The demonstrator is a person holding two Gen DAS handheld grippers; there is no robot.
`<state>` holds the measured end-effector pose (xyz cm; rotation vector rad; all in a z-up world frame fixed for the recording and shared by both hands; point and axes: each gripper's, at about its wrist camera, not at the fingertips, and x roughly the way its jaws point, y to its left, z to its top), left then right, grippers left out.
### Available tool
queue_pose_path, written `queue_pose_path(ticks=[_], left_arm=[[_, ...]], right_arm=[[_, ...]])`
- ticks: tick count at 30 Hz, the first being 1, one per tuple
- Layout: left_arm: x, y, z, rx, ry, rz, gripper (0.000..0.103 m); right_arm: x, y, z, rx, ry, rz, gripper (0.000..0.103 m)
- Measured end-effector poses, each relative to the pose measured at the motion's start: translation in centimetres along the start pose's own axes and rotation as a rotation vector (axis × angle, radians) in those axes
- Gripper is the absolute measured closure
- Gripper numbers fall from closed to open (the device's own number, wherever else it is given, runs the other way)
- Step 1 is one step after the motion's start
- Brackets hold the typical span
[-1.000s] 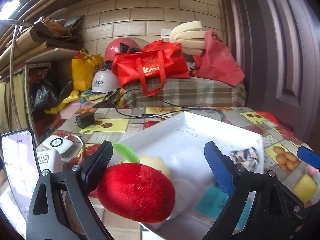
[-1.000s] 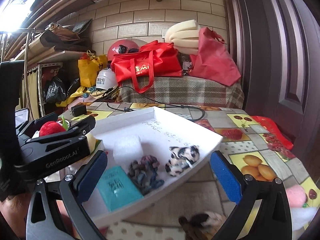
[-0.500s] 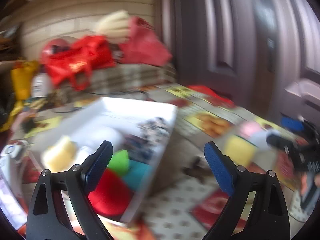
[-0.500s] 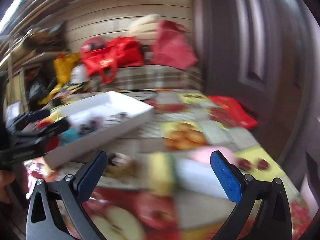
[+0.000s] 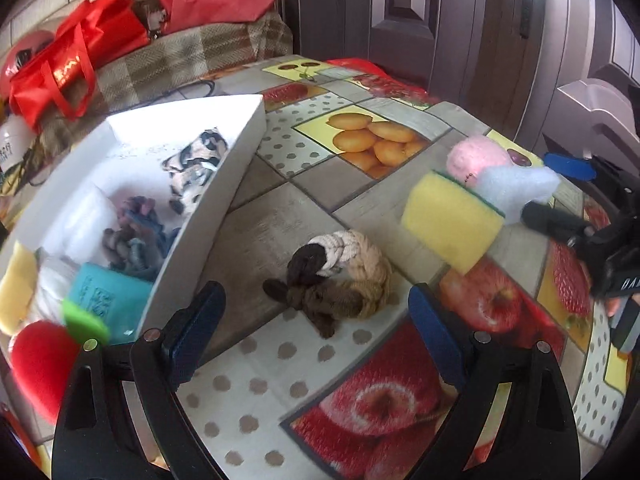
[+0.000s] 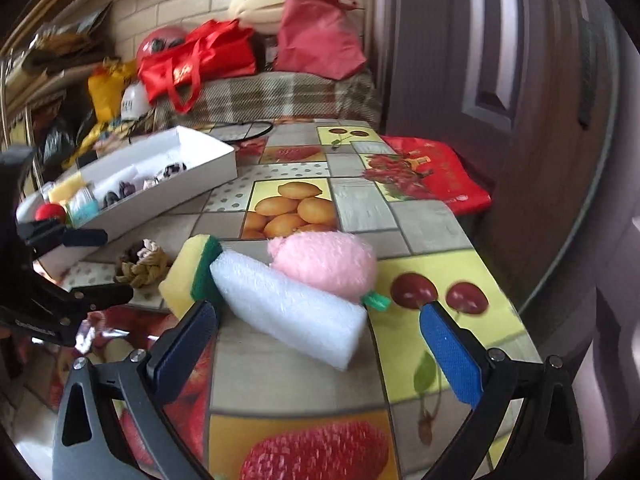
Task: Organize soft objects
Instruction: 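Grasp the white foam stick with the right tool while the left tool grasps the beige rope knot, then carry foam stick and rope knot into the white box while both tools open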
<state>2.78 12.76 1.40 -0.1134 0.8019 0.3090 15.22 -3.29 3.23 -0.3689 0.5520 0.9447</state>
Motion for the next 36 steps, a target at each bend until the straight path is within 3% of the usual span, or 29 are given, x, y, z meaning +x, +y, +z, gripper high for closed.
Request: queue_pose_path(ticks=[2, 5, 6, 7, 10, 16, 18, 22, 26, 36], left_arm=[[0.6, -0.5, 0.4, 0.012, 0.009, 0.017, 0.010], [1.3, -1.0, 0.8, 0.048, 0.033, 0.041, 0.010], [1.2, -1.2, 0.8, 0.065, 0.032, 0.029, 0.029], [1.1, -1.6, 0.8, 0.085, 0.026, 0.000, 0.060], [0.4, -2.0, 0.6, 0.111, -0.006, -0.001, 0.069], [-3.3, -1.3, 0.0, 0.085, -0.190, -0.039, 0.070], [-5.3, -0.9, -0.6, 0.064, -0.294, -0.036, 0.070], [-8.4, -0.7, -1.9, 0.033, -0.467, 0.016, 0.070], [-8.8, -0.4, -1.9, 0.017, -0.492, 0.070, 0.070], [-8.9, 0.4, -2.0, -0.012, -0.499, 0.074, 0.070]], right_arm=[[1.1, 0.2, 0.2, -0.013, 0.044, 0.018, 0.003], [2.0, 0.3, 0.0, -0.018, 0.099, 0.045, 0.029], [2.1, 0.2, 0.0, -0.015, 0.103, 0.053, 0.047], [1.9, 0.2, 0.0, -0.014, 0.098, 0.068, 0.062], [0.8, 0.5, -0.3, -0.035, 0.065, 0.120, 0.084], [-4.6, 0.7, -1.6, 0.014, -0.146, 0.105, 0.084], [-6.1, 0.6, -1.8, 0.042, -0.211, 0.062, 0.084], [-7.1, 1.2, -2.0, 0.067, -0.259, 0.058, 0.084], [-6.4, 3.1, -1.5, 0.038, -0.246, 0.092, 0.084], [-4.9, 6.3, -0.6, -0.012, -0.253, 0.132, 0.084]])
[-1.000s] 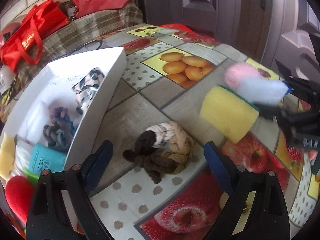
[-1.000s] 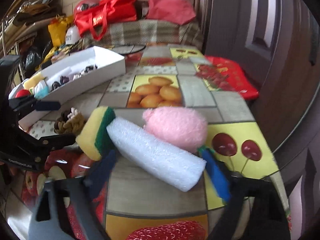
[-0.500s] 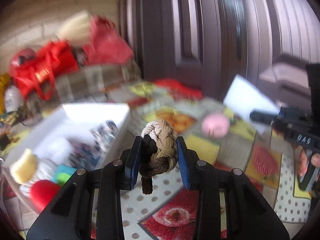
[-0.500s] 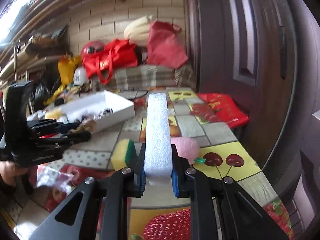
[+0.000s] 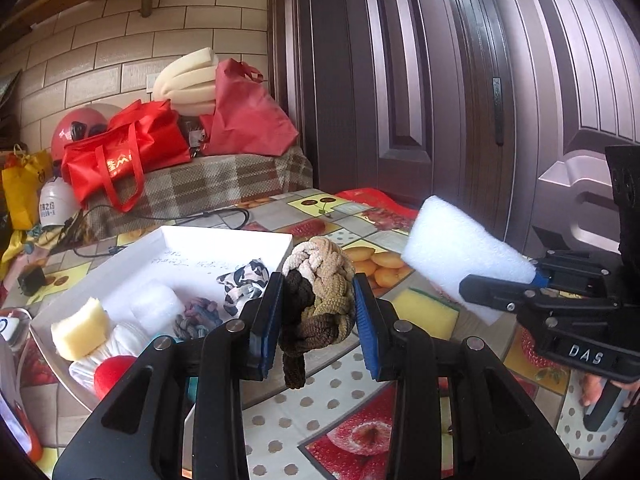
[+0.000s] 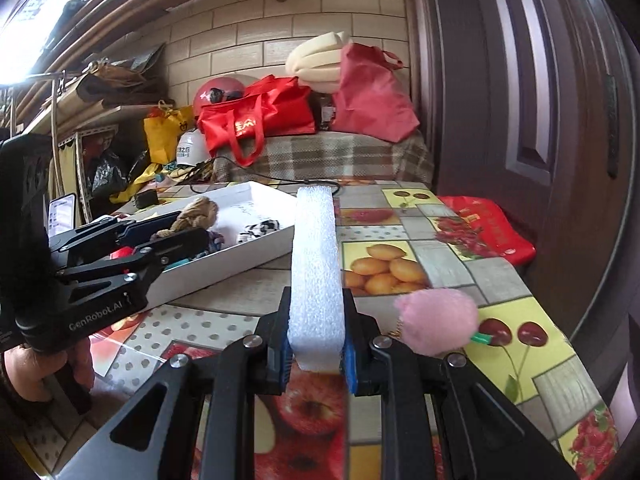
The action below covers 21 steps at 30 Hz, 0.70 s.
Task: Organize soft objects
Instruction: 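Carry foam stick and rope knot into the white box while both tools open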
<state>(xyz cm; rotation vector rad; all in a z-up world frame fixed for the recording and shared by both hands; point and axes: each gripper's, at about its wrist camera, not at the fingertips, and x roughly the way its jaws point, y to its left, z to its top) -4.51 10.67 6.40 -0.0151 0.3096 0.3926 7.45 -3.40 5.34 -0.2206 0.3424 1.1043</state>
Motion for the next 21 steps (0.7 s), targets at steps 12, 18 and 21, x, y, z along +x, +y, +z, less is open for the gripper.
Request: queue_pose_path(ticks=[12, 18, 21], left_arm=[[-0.1, 0.1, -0.2, -0.002, -0.008, 0.011, 0.070], [-0.4, 1.2, -0.2, -0.002, -0.030, 0.077, 0.070], [-0.4, 2.1, -0.2, -0.014, -0.034, 0.106, 0.070]], right_arm=[[0.7, 0.4, 0.1, -0.002, 0.023, 0.007, 0.083], [1.5, 1.2, 0.4, -0.033, 0.038, 0.012, 0.083], [2.1, 1.8, 0.6, -0.042, 0.039, 0.017, 0.083]])
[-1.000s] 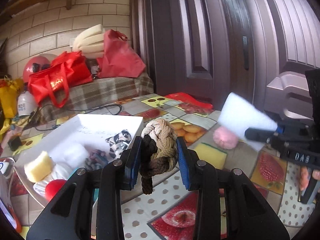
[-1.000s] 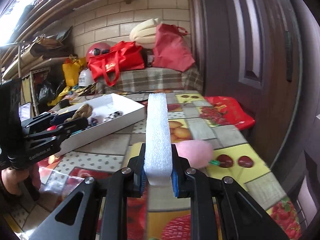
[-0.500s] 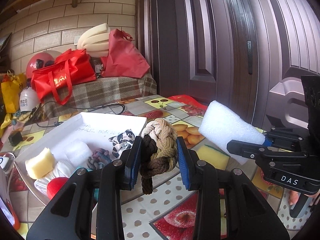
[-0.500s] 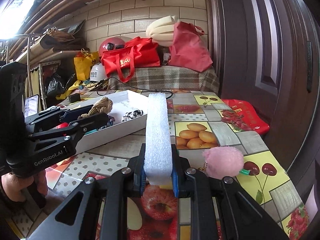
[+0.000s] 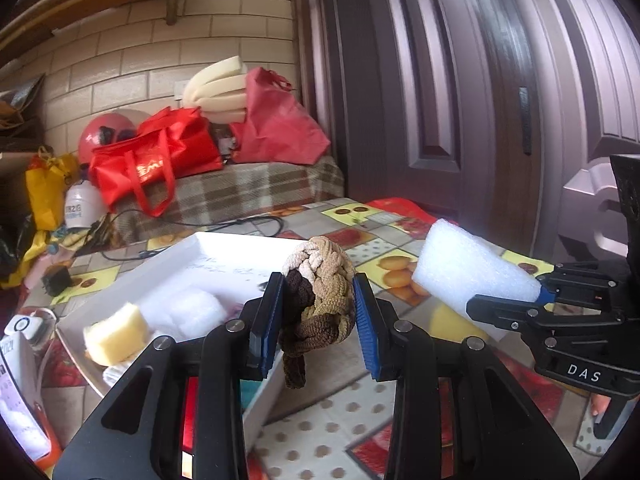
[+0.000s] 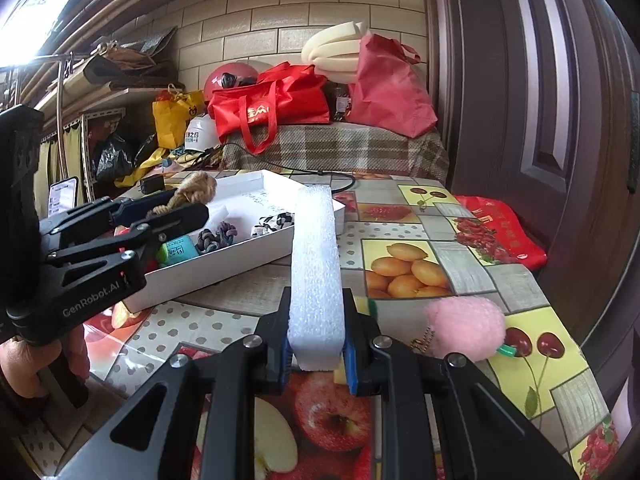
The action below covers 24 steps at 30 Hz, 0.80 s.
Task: Organize soft objects
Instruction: 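Carry foam stick and rope knot into the white box while both tools open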
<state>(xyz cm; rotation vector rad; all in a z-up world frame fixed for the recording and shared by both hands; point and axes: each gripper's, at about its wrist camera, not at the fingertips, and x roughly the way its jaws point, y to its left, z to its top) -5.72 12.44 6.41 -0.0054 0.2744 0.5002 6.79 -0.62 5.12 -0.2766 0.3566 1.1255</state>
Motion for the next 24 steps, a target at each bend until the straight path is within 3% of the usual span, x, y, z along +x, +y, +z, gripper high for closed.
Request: queue_pose_path(ticks=[12, 18, 19, 24], left_arm=[[1.4, 5.3, -0.2, -0.060, 0.016, 0.141, 0.069], [2.1, 9.1, -0.5, -0.132, 0.025, 0.205, 0.069], [2.2, 9.6, -0.5, -0.139, 0.023, 0.218, 0.069], [3.1, 11.9, -0.4, -0.170, 0.022, 0.278, 0.069]], right_arm=[[4.1, 4.4, 1.8, -0.095, 0.015, 0.039, 0.083], [6.2, 5.5, 3.2, -0.087, 0.015, 0.035, 0.083], [6.2, 5.4, 3.4, -0.069, -0.024, 0.038, 0.083], [8.7, 4.7, 4.6, 0.026, 0.006, 0.035, 0.083]])
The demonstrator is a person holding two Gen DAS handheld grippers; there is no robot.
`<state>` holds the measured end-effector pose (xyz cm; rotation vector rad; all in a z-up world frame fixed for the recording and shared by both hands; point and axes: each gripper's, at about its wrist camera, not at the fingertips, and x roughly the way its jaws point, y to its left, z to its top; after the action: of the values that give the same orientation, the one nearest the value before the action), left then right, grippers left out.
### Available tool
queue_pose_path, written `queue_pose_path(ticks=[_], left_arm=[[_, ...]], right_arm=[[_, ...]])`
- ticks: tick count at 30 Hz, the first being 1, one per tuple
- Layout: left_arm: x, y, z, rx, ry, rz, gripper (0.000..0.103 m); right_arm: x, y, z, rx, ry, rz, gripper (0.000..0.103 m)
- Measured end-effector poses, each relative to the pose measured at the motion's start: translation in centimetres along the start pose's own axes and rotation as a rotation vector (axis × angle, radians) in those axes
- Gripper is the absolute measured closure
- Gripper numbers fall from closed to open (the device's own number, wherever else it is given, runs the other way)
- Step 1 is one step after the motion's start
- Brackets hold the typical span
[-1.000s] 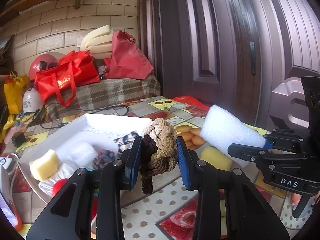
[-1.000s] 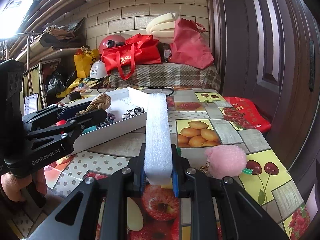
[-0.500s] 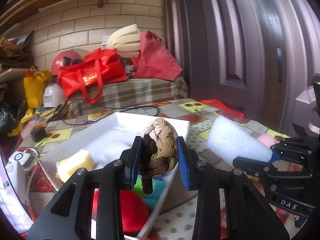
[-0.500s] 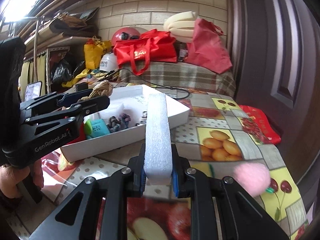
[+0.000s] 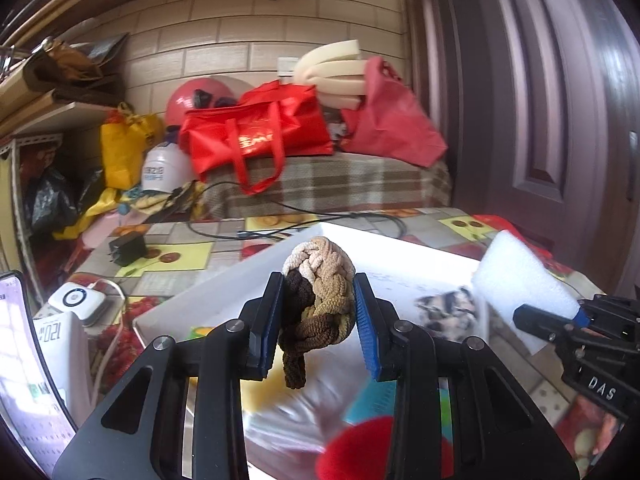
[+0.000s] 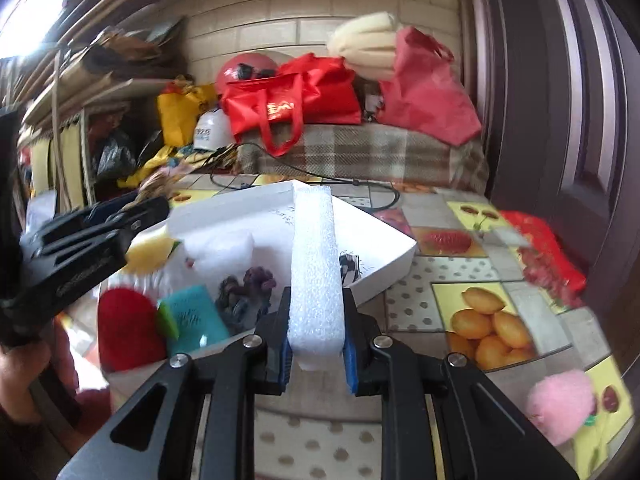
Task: Organize soft objects
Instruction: 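Carry foam stick and rope knot into the white box while both tools open, then lift both open tools out of the box back toward the pile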
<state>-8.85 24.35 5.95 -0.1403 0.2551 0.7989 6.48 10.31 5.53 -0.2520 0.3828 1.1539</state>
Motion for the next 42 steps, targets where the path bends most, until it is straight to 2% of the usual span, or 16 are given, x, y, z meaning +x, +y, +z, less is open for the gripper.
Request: queue_pose_path(ticks=[4, 9, 13, 14, 15, 16, 17, 18, 20, 21, 22, 24, 31, 42], left_arm=[[1.0, 0.6, 0.2, -0.007, 0.011, 0.024, 0.069], [2.2, 0.3, 0.4, 0.019, 0.041, 0.025, 0.069], [4.4, -0.1, 0.4, 0.035, 0.141, 0.030, 0.066], [4.8, 0.0, 0.3, 0.031, 0.165, 0.041, 0.064], [5.0, 0.1, 0.3, 0.025, 0.173, 0.051, 0.057], [4.8, 0.1, 0.2, 0.021, 0.167, 0.062, 0.041], [4.6, 0.2, 0.2, 0.017, 0.152, 0.078, 0.035], [4.3, 0.4, 0.2, 0.007, 0.140, 0.096, 0.030], [4.3, 1.1, 0.2, -0.027, 0.134, 0.098, 0.029], [4.3, 1.4, 0.2, -0.042, 0.136, 0.096, 0.020], [4.4, 1.7, 0.2, -0.059, 0.139, 0.096, 0.009], [4.3, 2.2, 0.2, -0.085, 0.140, 0.113, 0.001], [3.7, 2.4, 0.2, -0.096, 0.115, 0.148, 0.001], [3.1, 2.2, 0.2, -0.087, 0.083, 0.172, 0.001]], right_arm=[[1.4, 0.6, 1.0, -0.009, -0.034, -0.026, 0.083], [3.8, 2.4, 1.9, -0.024, -0.025, -0.003, 0.083], [5.9, 3.6, 2.5, -0.054, 0.032, 0.003, 0.083], [6.3, 3.7, 2.4, -0.061, 0.053, 0.004, 0.083], [6.6, 3.8, 2.4, -0.067, 0.073, 0.005, 0.082], [6.5, 3.8, 2.4, -0.065, 0.074, 0.008, 0.081], [6.4, 3.7, 2.4, -0.061, 0.068, 0.007, 0.076], [6.2, 3.5, 2.3, -0.054, 0.059, 0.002, 0.061], [6.0, 2.5, 2.3, -0.004, 0.052, -0.005, 0.041], [6.1, 2.1, 2.4, 0.021, 0.056, -0.004, 0.021], [6.2, 1.4, 2.4, 0.056, 0.058, 0.002, 0.016], [6.1, 1.0, 2.4, 0.084, 0.056, 0.006, 0.016], [5.6, 2.1, 2.5, 0.034, 0.023, -0.020, 0.016], [5.3, 2.3, 2.7, 0.023, 0.001, -0.034, 0.016]])
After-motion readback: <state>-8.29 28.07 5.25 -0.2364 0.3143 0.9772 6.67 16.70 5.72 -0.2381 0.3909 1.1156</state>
